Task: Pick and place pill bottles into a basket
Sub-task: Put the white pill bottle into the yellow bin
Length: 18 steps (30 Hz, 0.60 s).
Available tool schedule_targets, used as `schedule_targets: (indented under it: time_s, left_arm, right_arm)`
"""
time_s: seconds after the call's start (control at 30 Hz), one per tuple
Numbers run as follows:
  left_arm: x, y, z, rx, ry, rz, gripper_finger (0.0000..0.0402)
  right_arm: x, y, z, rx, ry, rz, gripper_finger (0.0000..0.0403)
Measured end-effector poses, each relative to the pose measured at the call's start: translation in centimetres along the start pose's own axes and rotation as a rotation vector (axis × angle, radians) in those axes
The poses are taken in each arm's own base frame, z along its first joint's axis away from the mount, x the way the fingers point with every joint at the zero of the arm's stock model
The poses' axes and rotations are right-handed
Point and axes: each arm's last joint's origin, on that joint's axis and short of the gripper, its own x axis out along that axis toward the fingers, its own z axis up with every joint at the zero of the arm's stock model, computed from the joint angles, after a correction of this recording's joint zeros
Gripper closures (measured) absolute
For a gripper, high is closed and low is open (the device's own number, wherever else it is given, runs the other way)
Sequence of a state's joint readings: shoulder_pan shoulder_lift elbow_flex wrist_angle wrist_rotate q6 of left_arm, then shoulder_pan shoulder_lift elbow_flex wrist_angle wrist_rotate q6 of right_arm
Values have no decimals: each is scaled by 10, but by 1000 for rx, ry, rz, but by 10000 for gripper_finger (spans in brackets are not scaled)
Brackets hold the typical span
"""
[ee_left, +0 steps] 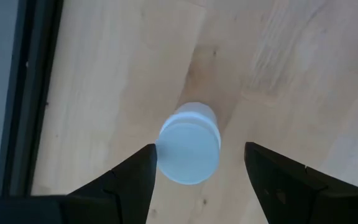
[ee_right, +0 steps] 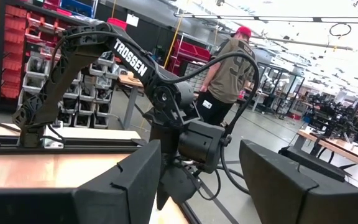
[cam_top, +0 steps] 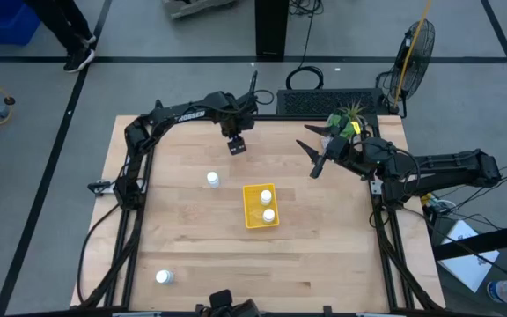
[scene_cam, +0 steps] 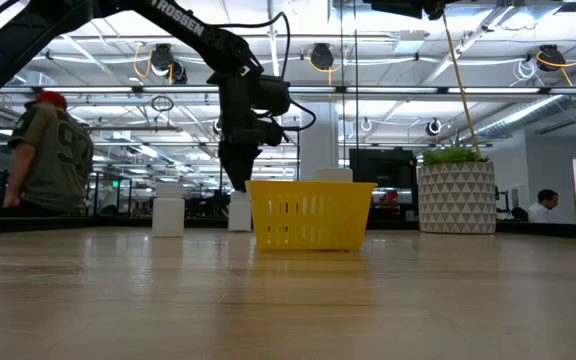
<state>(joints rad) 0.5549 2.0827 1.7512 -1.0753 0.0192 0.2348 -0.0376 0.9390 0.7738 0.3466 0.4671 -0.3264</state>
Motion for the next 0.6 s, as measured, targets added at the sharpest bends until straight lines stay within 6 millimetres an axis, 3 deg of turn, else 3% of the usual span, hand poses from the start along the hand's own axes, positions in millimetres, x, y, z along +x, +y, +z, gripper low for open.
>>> schedule_targets:
  time_s: [0.6]
  left_arm:
    - [0,-19,3,28,10,14,153]
  right_arm:
    - [0,0,0,29,0,0,193]
